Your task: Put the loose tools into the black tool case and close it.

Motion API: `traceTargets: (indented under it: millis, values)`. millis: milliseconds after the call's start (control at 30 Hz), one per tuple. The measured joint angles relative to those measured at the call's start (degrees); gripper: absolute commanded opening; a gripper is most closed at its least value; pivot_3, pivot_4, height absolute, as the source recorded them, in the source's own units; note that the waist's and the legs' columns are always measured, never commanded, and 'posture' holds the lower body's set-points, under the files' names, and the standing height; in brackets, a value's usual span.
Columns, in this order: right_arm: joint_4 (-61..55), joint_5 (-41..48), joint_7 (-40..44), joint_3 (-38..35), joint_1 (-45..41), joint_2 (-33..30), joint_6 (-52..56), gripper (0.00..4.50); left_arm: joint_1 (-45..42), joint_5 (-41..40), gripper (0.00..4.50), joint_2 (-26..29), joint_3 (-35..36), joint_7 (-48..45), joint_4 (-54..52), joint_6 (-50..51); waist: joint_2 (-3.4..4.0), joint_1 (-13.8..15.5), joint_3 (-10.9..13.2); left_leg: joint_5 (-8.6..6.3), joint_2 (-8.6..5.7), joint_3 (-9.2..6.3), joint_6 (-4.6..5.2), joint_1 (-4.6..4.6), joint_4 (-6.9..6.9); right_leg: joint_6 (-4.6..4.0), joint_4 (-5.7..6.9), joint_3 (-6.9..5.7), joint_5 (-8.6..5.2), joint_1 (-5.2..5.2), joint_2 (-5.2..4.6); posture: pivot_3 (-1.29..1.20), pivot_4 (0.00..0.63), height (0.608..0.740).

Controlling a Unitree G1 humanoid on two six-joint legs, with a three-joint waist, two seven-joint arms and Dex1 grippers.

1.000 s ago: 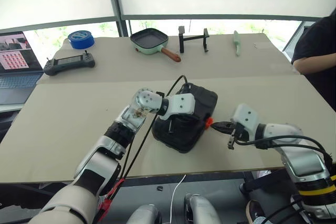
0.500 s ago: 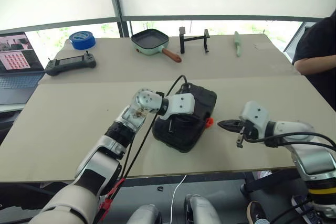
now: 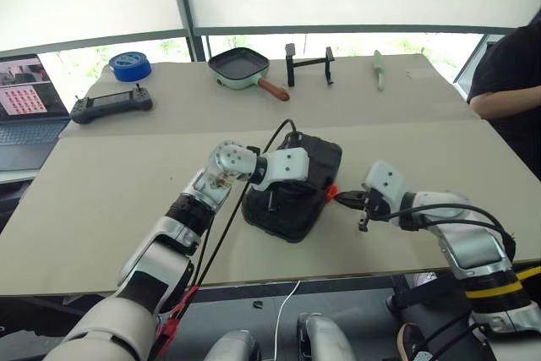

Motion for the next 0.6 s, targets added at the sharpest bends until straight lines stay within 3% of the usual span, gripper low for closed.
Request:
traceTargets:
  millis: [400, 600]
  values:
    - [-2.8, 0.4, 0.1, 0.1, -1.6, -0.1, 0.5, 0.0, 0.5, 0.0, 0.07, -0.3, 0.6, 0.6, -0.3, 0.4, 0.02, 0.2, 0.0, 0.0, -0.01, -0.02, 0.0, 0.0, -0.02, 0.0, -0.04, -0.01, 0.0, 0.01, 0.0, 0.0, 0.15, 0.74]
    - [-2.3, 1.3, 1.1, -2.6, -0.9, -4.0, 0.8, 0.0, 0.9, 0.3, 0.07, 1.8, 1.4, 0.8, -1.1, 0.5, 0.02, -0.1, 0.0, 0.0, 0.0, -0.02, 0.0, 0.02, -0.06, 0.0, -0.03, -0.01, -0.01, 0.0, 0.0, 0.0, 0.15, 0.74]
